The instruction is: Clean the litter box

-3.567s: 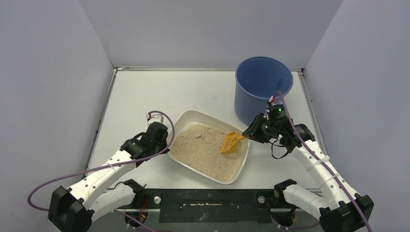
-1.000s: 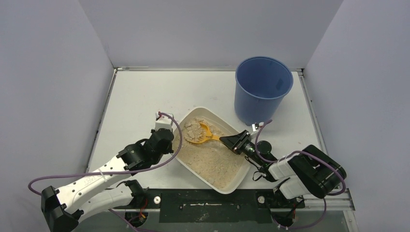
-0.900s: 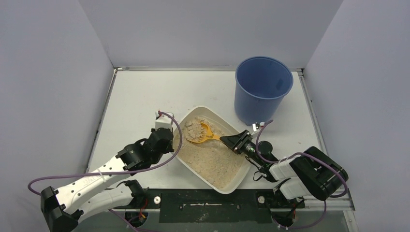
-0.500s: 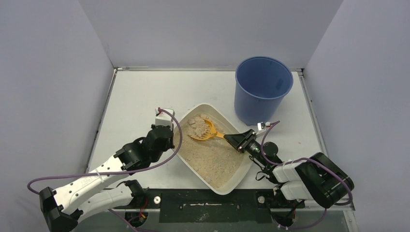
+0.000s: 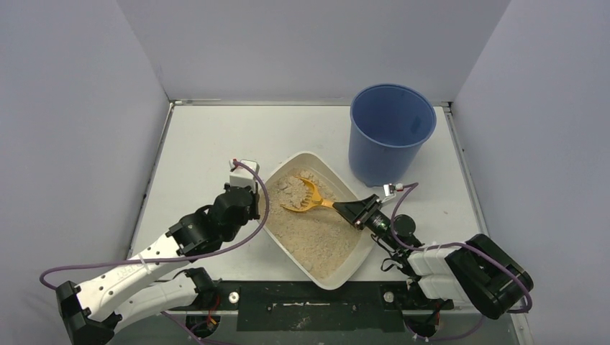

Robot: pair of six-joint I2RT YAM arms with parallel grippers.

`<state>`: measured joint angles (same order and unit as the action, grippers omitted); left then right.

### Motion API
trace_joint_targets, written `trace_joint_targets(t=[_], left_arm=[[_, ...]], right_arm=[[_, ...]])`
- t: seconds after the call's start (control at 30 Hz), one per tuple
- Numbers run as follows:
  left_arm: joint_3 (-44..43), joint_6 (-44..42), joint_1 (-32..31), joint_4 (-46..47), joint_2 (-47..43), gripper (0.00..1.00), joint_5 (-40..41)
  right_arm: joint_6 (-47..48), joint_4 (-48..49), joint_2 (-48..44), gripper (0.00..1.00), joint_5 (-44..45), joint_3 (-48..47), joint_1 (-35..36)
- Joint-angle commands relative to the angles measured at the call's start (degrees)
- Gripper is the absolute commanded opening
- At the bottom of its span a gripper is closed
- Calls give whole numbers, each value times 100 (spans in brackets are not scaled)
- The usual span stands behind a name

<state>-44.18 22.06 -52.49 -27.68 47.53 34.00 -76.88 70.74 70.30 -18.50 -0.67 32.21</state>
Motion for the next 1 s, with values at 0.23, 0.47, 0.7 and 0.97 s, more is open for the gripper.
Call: trace_joint_targets(t=[0.23,0.47,0.7,0.97], left_arm=[[-208,-327,-46,1100,-531,0,-258],[-155,-493,-51,1091,-696,0,-258],[-21,-171,-51,865,-489,0,117],[66,611,-42,331,-210,0,811]], right_arm=[[-591,2372,1657,0,192,-104,173],[-725,3105,2461,0,-452,-646,264],[-611,3038,2434,0,-484,-699,204],[-672,3113,2155,0,-562,-392,-33]])
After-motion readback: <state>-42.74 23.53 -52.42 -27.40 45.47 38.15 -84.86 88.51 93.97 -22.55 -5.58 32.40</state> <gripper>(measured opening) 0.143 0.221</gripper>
